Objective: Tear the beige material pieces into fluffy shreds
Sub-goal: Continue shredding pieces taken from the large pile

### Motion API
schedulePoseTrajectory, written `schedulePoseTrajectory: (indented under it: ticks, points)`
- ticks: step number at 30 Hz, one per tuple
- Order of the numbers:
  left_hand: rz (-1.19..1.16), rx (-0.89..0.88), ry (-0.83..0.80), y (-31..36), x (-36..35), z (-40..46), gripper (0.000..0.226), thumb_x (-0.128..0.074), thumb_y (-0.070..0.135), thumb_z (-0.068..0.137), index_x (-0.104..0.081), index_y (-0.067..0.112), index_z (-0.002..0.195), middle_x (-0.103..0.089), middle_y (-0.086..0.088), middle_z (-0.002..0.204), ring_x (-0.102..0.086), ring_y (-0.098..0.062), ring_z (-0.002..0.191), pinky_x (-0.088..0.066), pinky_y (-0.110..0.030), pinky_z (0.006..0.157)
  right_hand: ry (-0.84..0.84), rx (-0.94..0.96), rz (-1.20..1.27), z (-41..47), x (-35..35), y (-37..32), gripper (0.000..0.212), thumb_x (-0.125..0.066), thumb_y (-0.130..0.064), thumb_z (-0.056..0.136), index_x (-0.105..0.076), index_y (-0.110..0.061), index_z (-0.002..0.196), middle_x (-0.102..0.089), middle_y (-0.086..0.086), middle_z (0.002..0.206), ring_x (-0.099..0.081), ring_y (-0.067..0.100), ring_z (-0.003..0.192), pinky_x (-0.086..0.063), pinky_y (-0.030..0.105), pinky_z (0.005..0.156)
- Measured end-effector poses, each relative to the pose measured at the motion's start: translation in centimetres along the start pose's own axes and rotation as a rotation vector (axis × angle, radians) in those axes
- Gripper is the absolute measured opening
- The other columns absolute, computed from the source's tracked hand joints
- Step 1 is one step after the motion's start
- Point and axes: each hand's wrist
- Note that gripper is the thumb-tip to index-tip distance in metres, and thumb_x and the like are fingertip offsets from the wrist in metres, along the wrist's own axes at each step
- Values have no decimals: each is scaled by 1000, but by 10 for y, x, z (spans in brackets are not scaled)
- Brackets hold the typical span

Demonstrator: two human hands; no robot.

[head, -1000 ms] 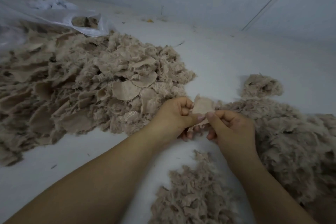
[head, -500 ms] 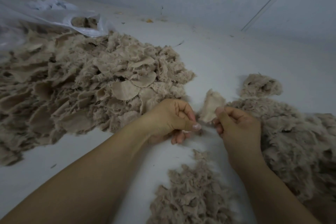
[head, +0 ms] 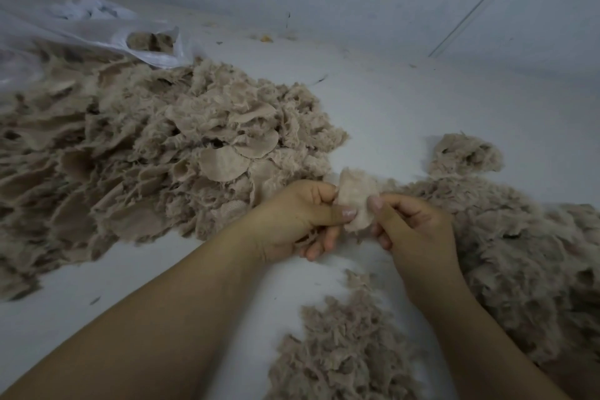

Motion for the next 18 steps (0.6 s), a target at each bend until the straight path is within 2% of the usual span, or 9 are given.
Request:
schedulePoseTrajectory:
  ticks: [2, 3, 5, 6, 7, 9, 12, 15, 18]
  points:
    - [-200, -202, 195, 2, -4, 4, 8, -50, 6, 97, -56, 3, 91, -67, -14, 68, -59, -18, 42, -40, -18, 36, 74, 18, 35, 1, 2, 1, 26, -55, -14, 101, -76, -25, 90, -62, -4, 62, -48, 6, 49, -41, 16, 47]
    - [-281, -325, 294, 3, -4, 7, 11, -47, 3, 99, -56, 6, 105, -71, -15, 91, -67, -21, 59, -49, -24, 44, 129, 14, 46, 3, 4, 2, 23, -53, -14, 103, -74, -22, 98, -63, -4, 67, -49, 6, 51, -41, 16, 47]
    - [-266, -456, 407, 2, -4, 15, 48, -45, -5, 98, -39, 21, 137, -60, -2, 131, -69, -21, 90, -59, -34, 64, 230, -23, 66, 6, 6, 4, 20, -50, -13, 104, -69, -21, 106, -69, -4, 79, -52, 6, 52, -43, 17, 47]
    - [-149, -437, 433, -3, -6, 17, 63, -46, -8, 97, -27, 25, 147, -54, 6, 137, -67, -18, 93, -59, -34, 69, 261, -47, 82, 6, 5, 5, 20, -50, -13, 104, -67, -23, 107, -72, -3, 87, -52, 6, 52, -43, 17, 47]
    - [30, -388, 450, -8, -9, 18, 68, -47, -8, 96, -23, 25, 150, -53, 10, 136, -65, -16, 89, -58, -32, 69, 273, -62, 86, 6, 5, 5, 20, -49, -12, 104, -65, -24, 108, -74, -2, 94, -53, 6, 51, -44, 18, 46]
    - [512, -302, 463, -19, -16, 23, 58, -56, 4, 95, -35, 18, 146, -56, 7, 126, -60, -15, 83, -51, -30, 72, 258, -67, 43, 6, 4, 6, 20, -48, -12, 105, -64, -23, 109, -75, -5, 101, -52, 6, 48, -45, 18, 46]
    - [1006, -244, 434, -25, -24, 32, 50, -65, 26, 90, -49, 15, 136, -54, -4, 124, -56, -22, 105, -45, -31, 87, 218, -65, -20, 5, 4, 8, 20, -47, -13, 105, -65, -21, 110, -75, -9, 105, -51, 7, 45, -44, 19, 45]
    - [1246, -281, 387, -22, -28, 36, 16, -63, 28, 89, -52, 18, 94, -46, -1, 98, -55, -24, 86, -39, -34, 65, 204, -93, -93, 7, 4, 11, 20, -49, -12, 104, -65, -23, 110, -74, -10, 107, -51, 6, 43, -43, 17, 45]
    - [1273, -298, 379, -25, -28, 35, 8, -54, 12, 91, -52, 13, 82, -36, 3, 82, -47, -21, 70, -34, -35, 57, 155, -144, -300, 9, 3, 15, 24, -50, -12, 103, -63, -26, 117, -68, -17, 103, -57, 4, 46, -48, 20, 50]
Point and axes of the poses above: each hand's wrist, its own z-axis towards the middle knuckle, its own x-axis out of the back of the hand, y = z × x
